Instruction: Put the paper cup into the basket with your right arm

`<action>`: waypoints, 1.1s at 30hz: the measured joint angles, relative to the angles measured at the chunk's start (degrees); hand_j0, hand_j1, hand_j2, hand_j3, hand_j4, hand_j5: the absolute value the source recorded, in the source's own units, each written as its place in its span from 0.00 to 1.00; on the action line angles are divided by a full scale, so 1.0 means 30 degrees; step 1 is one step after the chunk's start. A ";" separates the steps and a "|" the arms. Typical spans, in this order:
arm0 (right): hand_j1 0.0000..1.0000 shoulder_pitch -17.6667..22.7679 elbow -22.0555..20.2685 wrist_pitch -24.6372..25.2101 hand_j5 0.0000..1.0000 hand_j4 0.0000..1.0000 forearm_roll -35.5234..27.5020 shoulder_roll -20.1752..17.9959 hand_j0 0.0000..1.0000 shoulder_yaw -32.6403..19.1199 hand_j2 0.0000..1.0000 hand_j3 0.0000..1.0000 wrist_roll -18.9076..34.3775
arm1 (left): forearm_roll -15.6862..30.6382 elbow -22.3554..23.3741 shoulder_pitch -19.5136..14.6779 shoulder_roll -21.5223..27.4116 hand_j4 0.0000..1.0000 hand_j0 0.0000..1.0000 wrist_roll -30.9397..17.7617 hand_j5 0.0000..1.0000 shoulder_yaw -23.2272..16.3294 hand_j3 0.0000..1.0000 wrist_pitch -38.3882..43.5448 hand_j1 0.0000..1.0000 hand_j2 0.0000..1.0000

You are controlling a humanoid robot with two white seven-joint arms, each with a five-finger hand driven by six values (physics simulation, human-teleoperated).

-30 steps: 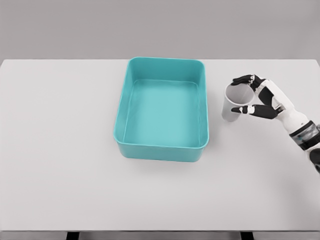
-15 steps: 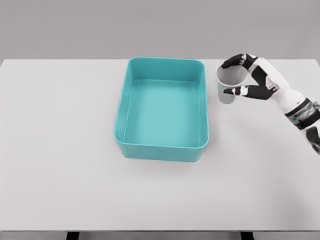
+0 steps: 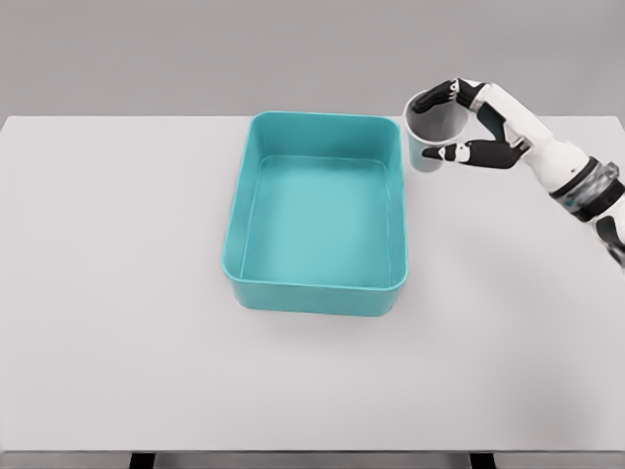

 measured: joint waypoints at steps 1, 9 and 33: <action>0.58 -0.0293 -0.0006 0.0001 0.58 0.58 0.0151 0.0010 0.58 0.0089 0.58 0.58 0.0002 | -0.0001 0.0002 0.0058 0.0000 1.00 1.00 0.0000 1.00 0.0000 1.00 0.0000 1.00 1.00; 0.57 -0.1494 -0.0179 -0.0001 0.57 0.57 0.2040 0.0228 0.57 0.0622 0.57 0.57 0.0007 | 0.0000 0.0000 0.0000 0.0000 1.00 1.00 0.0000 1.00 0.0000 1.00 0.0000 1.00 1.00; 1.00 -0.6064 -0.0118 -0.0002 1.00 1.00 0.9475 0.1832 1.00 0.3154 1.00 1.00 0.0106 | 0.0000 0.0002 0.0000 0.0000 1.00 1.00 0.0000 1.00 -0.0001 1.00 -0.0001 1.00 1.00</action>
